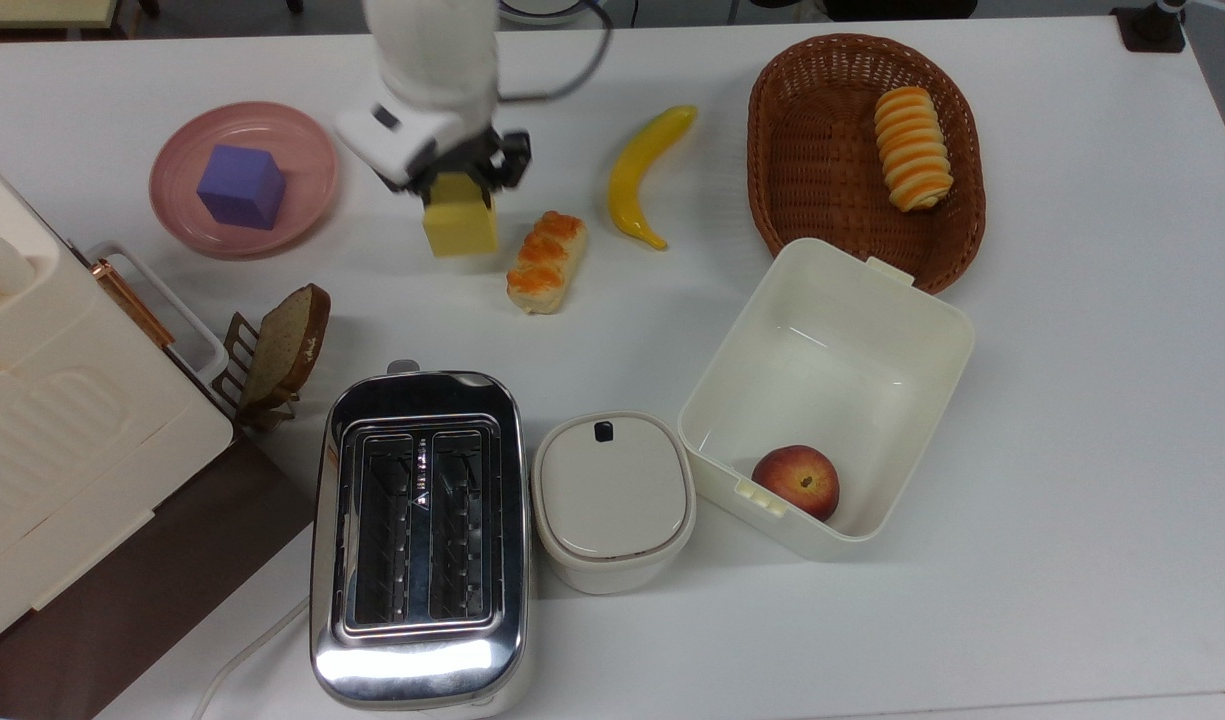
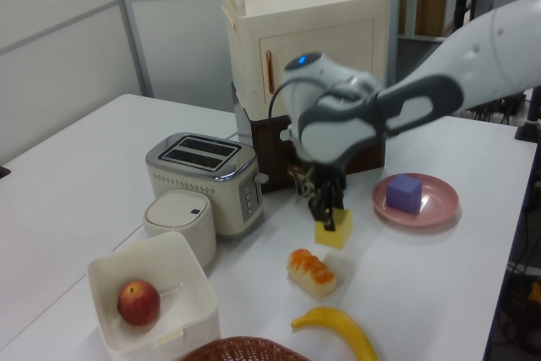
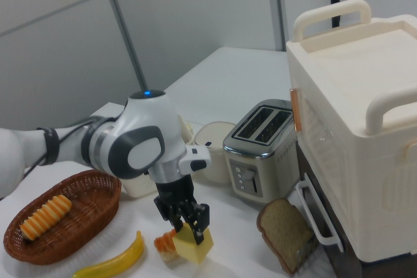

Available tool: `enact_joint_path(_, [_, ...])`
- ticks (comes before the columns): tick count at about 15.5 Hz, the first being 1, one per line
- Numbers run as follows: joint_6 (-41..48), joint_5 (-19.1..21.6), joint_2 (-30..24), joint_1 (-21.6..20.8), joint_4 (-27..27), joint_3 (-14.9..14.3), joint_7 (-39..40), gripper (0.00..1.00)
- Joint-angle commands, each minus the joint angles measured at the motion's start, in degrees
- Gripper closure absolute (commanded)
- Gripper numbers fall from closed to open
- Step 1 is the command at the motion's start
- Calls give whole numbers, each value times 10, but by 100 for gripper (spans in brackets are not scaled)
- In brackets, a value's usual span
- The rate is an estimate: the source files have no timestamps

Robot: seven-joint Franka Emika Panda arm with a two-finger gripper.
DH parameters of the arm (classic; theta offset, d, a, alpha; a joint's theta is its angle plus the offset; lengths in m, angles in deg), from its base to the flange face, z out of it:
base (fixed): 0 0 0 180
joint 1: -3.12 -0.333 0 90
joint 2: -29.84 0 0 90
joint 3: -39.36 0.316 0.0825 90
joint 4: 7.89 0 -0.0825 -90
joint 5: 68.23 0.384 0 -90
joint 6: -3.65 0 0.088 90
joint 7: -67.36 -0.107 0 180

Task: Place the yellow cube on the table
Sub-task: 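Carry the yellow cube beside the pastry and lower it onto the table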

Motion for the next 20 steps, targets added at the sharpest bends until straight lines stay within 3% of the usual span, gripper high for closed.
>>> enact_joint_path(1, [-34, -19, 12, -1, -14, 9, -33, 100])
enact_joint_path(2, [-35, -19, 17, -3, -14, 9, -33, 100])
enact_joint_path(3, [-36, -20, 24, -4, -14, 9, -33, 93])
enact_joint_path(4, [-38, -22, 28, -3, -14, 9, -33, 57])
enact_joint_path(5, [-38, -23, 30, -2, -14, 9, -34, 1])
enact_joint_path(14, [-25, -24, 21, 1, -5, 8, -39, 0])
enact_joint_path(16, [-10, -24, 10, -5, 7, 14, -85, 0])
enact_joint_path(18, [40, -28, -7, 8, 30, 75, -133, 0])
enact_joint_path(20, [91, -37, -24, 9, 57, 96, -165, 0])
